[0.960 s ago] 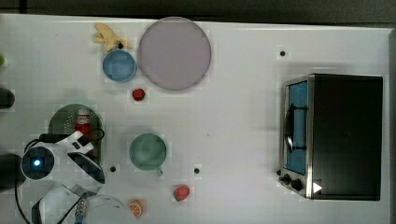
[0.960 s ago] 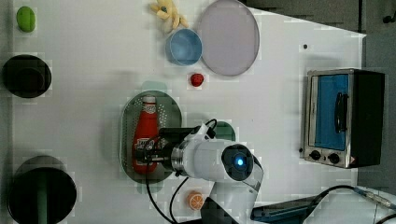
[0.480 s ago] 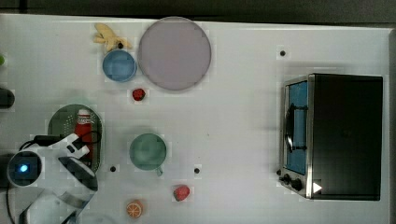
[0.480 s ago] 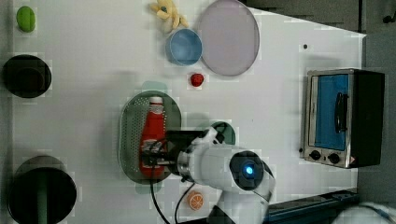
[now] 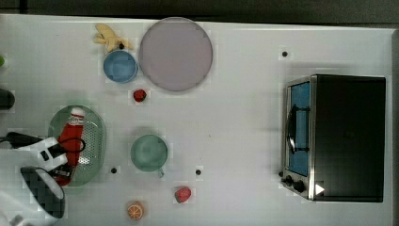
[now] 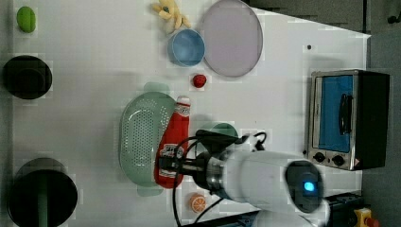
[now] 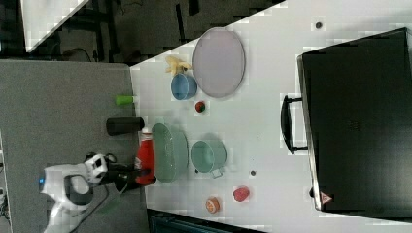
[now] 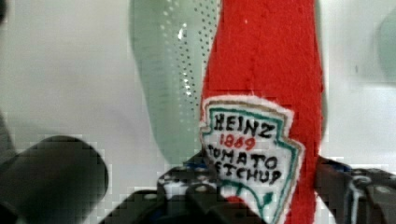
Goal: Pick ketchup from strainer and place it on the table
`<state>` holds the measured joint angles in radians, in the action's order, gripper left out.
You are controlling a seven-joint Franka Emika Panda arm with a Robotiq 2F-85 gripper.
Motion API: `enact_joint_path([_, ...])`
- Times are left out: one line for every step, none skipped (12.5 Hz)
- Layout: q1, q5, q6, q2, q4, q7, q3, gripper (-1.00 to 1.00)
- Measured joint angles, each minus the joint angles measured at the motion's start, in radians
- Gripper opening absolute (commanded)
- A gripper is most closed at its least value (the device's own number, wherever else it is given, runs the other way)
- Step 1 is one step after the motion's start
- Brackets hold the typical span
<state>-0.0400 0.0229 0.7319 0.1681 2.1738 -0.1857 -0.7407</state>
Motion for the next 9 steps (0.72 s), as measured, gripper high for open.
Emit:
enact_joint_path([0.006, 0.007, -0.054, -0.030, -0.029, 0.043, 0.001, 0.22])
enact_joint_path([0.015, 0.011, -0.111, -0.055, -0.057, 0.084, 0.008, 0.22])
enact_joint_path([0.022, 0.011, -0.147, -0.073, -0.078, 0.118, 0.021, 0.22])
enact_joint_path([0.036, 0.010, -0.200, -0.083, -0.109, 0.148, 0.032, 0.22])
enact_joint_path([0.053, 0.011, -0.245, -0.085, -0.139, 0.176, 0.045, 0.22])
enact_joint_path([0.064, 0.011, -0.272, -0.085, -0.160, 0.207, 0.071, 0.22])
enact_joint_path([0.079, 0.014, -0.288, -0.089, -0.177, 0.236, 0.101, 0.22])
enact_joint_path([0.088, 0.014, -0.293, -0.092, -0.187, 0.260, 0.139, 0.22])
enact_joint_path([0.104, 0.013, -0.302, -0.092, -0.195, 0.276, 0.171, 0.22])
